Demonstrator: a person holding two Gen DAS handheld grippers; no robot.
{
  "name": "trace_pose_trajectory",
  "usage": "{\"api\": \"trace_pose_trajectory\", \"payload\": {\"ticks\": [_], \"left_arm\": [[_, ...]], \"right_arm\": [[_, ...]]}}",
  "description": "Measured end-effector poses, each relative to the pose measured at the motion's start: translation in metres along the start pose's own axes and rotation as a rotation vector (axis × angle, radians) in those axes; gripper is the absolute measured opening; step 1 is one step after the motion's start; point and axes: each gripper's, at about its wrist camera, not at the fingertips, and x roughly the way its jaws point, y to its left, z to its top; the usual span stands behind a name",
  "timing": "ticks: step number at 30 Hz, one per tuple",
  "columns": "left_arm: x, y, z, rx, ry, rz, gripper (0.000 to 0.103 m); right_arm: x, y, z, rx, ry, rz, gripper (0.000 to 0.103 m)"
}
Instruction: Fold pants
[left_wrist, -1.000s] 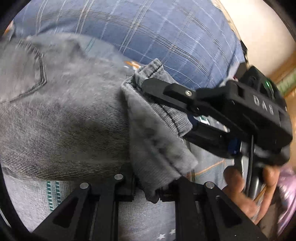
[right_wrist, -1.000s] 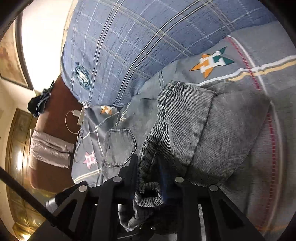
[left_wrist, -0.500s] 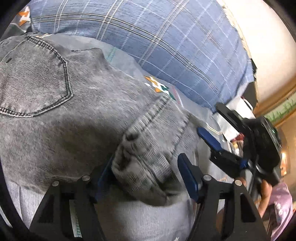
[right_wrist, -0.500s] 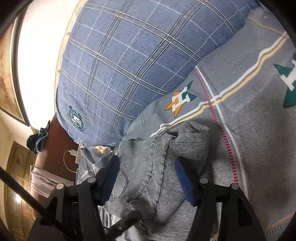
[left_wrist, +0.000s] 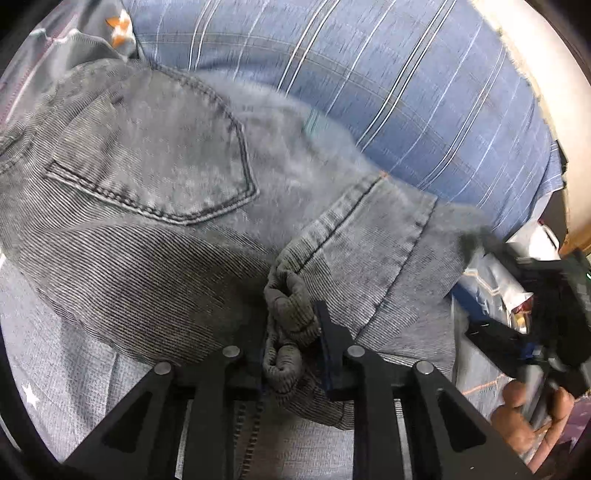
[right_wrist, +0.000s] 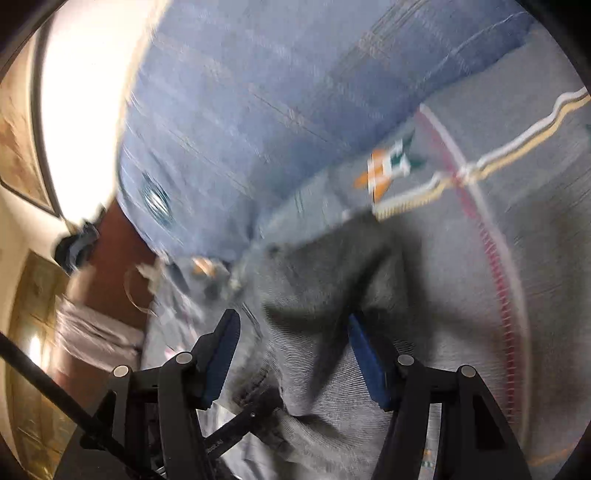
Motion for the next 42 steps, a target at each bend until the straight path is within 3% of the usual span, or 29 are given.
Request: {"api": "trace_pose_trajectory", "payload": {"ticks": [1,3,4,5,6,8,10,13,15,16,17,18,22,24,25,28,29,31,33,34,35,37,38,40,42], "left_arm": [[-0.004,-0.003,-0.001,0.019,0.0,-0.002,0.03],[-0.015,-0.005,-0.003,0.019,-0.032,-0.032,0.033],[-0.021,-0.006,-0.003,0.025,-0.061,-0.035,0.031],[-0.031,-0.006,-0.003,0.037,-0.11,-0.045,0.02],[-0.037,-0.006,-0.003,0.045,-0.145,-0.052,0.019],[-0.046,-0.004,-0.001,0.044,-0.188,-0.042,0.02],[-0.029,-0.002,0.004,0.049,-0.111,-0.031,0.021],[-0.014,0.009,0.004,0.002,-0.043,-0.011,0.029],[-0.019,0.011,0.007,-0.002,-0.052,-0.028,0.039],[-0.025,0.01,0.011,0.011,-0.068,-0.026,0.053],[-0.034,0.008,0.015,0.028,-0.104,-0.015,0.063],[-0.041,0.008,0.018,0.033,-0.128,-0.003,0.065],[-0.052,0.001,0.042,0.047,-0.147,-0.008,0.065],[-0.028,-0.024,0.064,0.146,-0.07,0.031,0.067],[-0.013,-0.037,0.072,0.209,-0.019,0.015,0.067],[0.028,-0.056,0.09,0.322,0.071,0.021,0.067],[0.044,-0.057,0.096,0.322,0.124,0.029,0.067],[0.071,-0.048,0.109,0.255,0.224,-0.024,0.067],[0.08,-0.041,0.112,0.196,0.269,-0.055,0.067],[0.077,-0.042,0.112,0.192,0.258,-0.057,0.055],[0.074,-0.045,0.111,0.204,0.255,-0.063,0.025],[0.069,-0.047,0.105,0.205,0.268,-0.062,0.019],[0.059,-0.046,0.103,0.192,0.232,-0.051,0.018],[0.034,-0.042,0.1,0.177,0.134,-0.062,0.018],[0.032,-0.029,0.103,0.123,0.117,-0.036,0.018]], "right_arm": [[0.01,0.004,-0.001,-0.032,0.019,-0.048,0.066],[0.018,0.01,0.003,-0.06,0.009,-0.113,0.062],[0.018,0.013,0.008,-0.066,0.0,-0.103,0.059],[0.015,0.018,0.011,-0.079,-0.031,-0.08,0.047],[0.01,0.022,0.014,-0.095,-0.062,-0.064,0.04],[0.007,0.024,0.015,-0.124,-0.093,-0.081,0.038],[0.021,0.007,0.014,-0.077,-0.035,-0.167,0.04],[0.028,-0.01,0.011,-0.009,0.005,-0.187,0.038],[0.021,-0.007,0.012,-0.005,-0.001,-0.18,0.048],[0.011,-0.004,0.012,-0.003,-0.024,-0.177,0.054],[0.001,-0.002,0.011,-0.003,-0.049,-0.178,0.067],[-0.007,-0.001,0.011,-0.005,-0.069,-0.188,0.075],[-0.037,-0.011,0.01,0.023,-0.1,-0.322,0.075],[-0.033,-0.024,0.012,0.063,-0.062,-0.361,0.074],[-0.029,-0.032,0.012,0.095,-0.035,-0.343,0.073],[-0.013,-0.045,0.009,0.163,0.062,-0.186,0.057],[-0.007,-0.046,0.007,0.168,0.093,-0.173,0.051],[-0.004,-0.045,0.006,0.145,0.106,-0.213,0.042],[-0.005,-0.045,0.006,0.139,0.109,-0.221,0.04],[-0.003,-0.044,0.006,0.137,0.109,-0.226,0.04],[-0.003,-0.043,0.006,0.13,0.106,-0.234,0.04],[0.001,-0.034,0.006,0.076,0.106,-0.274,0.023],[-0.002,-0.03,0.006,0.057,0.094,-0.281,0.015],[-0.014,-0.027,0.007,0.061,0.064,-0.267,0.013],[-0.026,-0.026,0.008,0.049,0.029,-0.312,0.01]]}}
